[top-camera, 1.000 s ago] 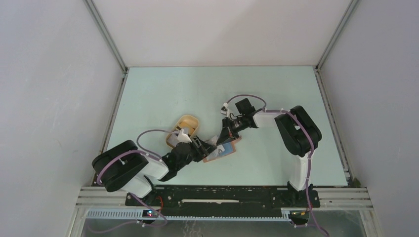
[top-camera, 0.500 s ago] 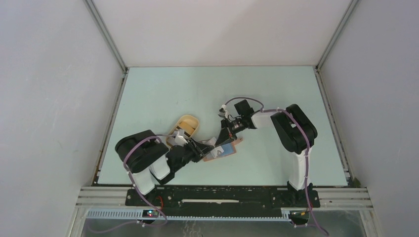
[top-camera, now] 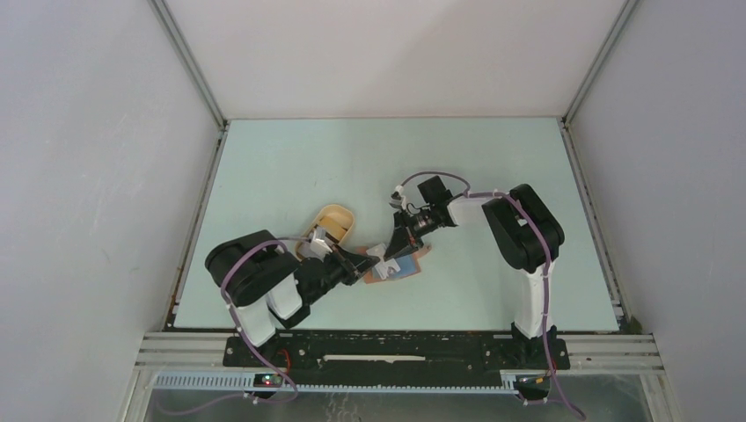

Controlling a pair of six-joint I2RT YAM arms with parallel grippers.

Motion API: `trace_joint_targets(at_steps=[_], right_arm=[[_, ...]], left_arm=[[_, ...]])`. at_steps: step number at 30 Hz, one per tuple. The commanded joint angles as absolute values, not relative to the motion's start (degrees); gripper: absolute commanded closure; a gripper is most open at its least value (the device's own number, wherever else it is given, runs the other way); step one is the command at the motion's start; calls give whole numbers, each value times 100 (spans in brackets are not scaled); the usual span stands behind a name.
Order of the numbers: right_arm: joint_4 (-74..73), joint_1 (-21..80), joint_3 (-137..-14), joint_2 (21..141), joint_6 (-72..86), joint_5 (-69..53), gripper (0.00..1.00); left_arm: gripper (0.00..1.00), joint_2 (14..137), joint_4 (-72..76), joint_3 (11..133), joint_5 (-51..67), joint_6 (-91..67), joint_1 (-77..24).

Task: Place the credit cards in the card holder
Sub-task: Insert the credit card into the card holder.

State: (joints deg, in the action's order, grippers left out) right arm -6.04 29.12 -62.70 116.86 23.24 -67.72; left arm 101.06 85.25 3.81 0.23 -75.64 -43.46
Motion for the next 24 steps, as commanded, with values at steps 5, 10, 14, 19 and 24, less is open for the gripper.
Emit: trace_joint_targets(at_steps=[5, 10, 14, 19, 24], right_arm=[[-2098, 2938, -6962, 11313, 584, -6320, 60], [-2517, 2918, -7087, 10937, 41, -5911, 53], [-2866, 2884, -7203, 10767, -306, -5572, 53], [-3146, 2968, -7243, 10556, -879, -4820, 60], [-3472, 3343, -7366, 10676, -1402, -3737, 79]], left_arm=[[100, 10120, 8551, 421, 97, -7240, -4298], [100, 9472, 7218, 582, 17, -7022, -4320], [100, 8806, 5860, 825, -352, -6744, -4422], [100, 8409, 5009, 1013, -680, -6569, -4545], [100, 8292, 4960, 1017, -921, -6537, -4609]])
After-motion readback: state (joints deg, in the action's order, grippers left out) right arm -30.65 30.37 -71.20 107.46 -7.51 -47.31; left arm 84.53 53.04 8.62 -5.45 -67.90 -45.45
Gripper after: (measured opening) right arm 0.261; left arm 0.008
